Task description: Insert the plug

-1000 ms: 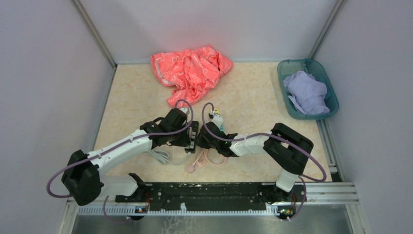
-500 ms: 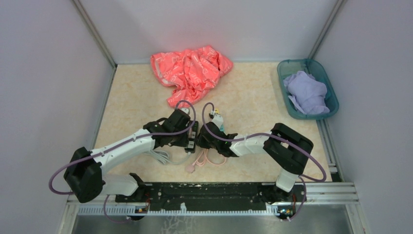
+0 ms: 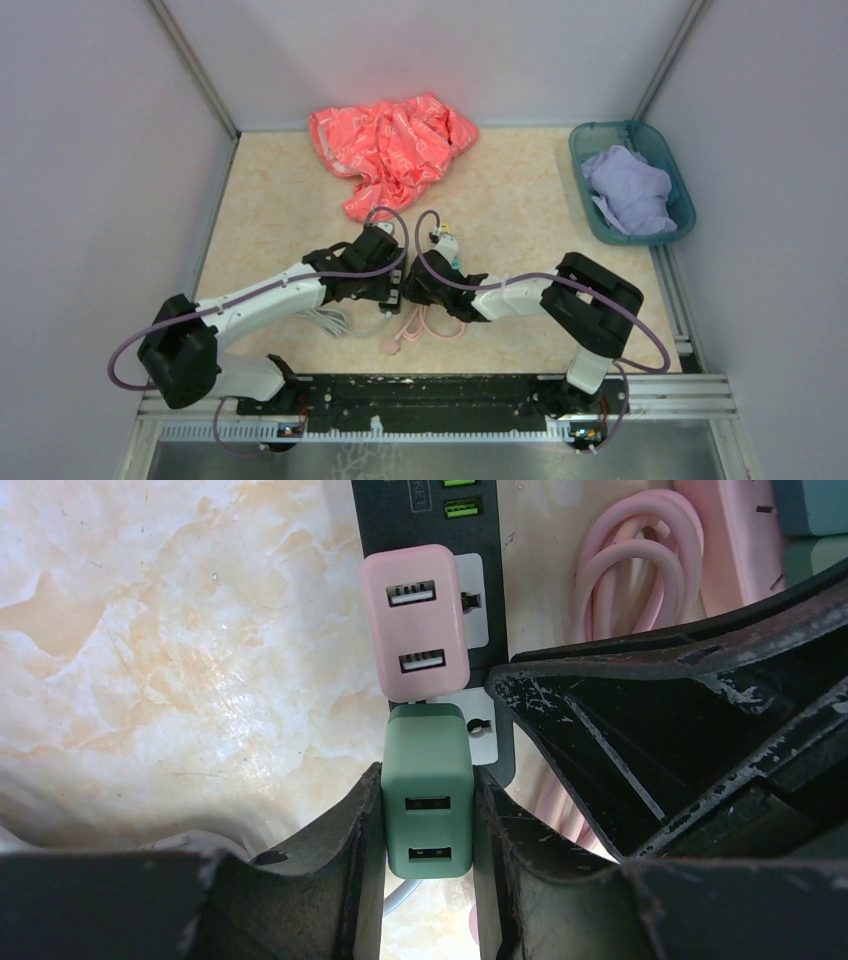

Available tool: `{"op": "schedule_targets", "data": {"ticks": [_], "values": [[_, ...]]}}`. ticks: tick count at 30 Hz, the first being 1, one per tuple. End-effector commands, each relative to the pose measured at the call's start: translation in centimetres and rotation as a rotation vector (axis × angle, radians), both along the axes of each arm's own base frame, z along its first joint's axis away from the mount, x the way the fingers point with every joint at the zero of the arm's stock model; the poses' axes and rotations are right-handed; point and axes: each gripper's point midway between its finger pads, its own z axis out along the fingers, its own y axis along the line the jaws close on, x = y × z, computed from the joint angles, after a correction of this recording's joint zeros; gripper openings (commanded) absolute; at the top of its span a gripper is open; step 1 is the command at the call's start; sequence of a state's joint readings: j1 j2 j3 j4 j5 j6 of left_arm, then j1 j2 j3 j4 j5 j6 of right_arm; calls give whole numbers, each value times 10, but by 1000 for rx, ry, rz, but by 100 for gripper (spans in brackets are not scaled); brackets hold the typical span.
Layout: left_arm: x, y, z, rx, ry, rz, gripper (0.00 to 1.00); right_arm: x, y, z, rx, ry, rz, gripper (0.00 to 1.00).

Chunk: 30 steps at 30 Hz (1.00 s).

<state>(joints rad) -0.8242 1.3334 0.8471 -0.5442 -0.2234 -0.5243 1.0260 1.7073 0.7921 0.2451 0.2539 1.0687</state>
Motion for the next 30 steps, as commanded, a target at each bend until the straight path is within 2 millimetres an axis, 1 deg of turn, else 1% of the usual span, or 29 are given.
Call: {"op": "schedule_targets", "data": {"ticks": [1, 9, 16, 20, 26, 30], "values": [[-3, -5, -4, 22, 6, 4, 0, -4, -2, -8, -18, 2, -2, 13], [-17, 0, -22, 67, 66, 27, 0, -4, -1, -7, -15, 3, -1, 13], [-38, 4, -51, 89, 169, 24, 0, -5, 1, -7, -19, -1, 8, 13], [-51, 9, -64, 101, 226, 18, 0, -6, 3, -8, -20, 0, 15, 13], [-68, 19, -76, 106, 288, 43, 0, -6, 4, -7, -18, -3, 18, 13], [-78, 23, -80, 125, 289, 57, 0, -6, 5, -7, -16, -3, 25, 13]]}}
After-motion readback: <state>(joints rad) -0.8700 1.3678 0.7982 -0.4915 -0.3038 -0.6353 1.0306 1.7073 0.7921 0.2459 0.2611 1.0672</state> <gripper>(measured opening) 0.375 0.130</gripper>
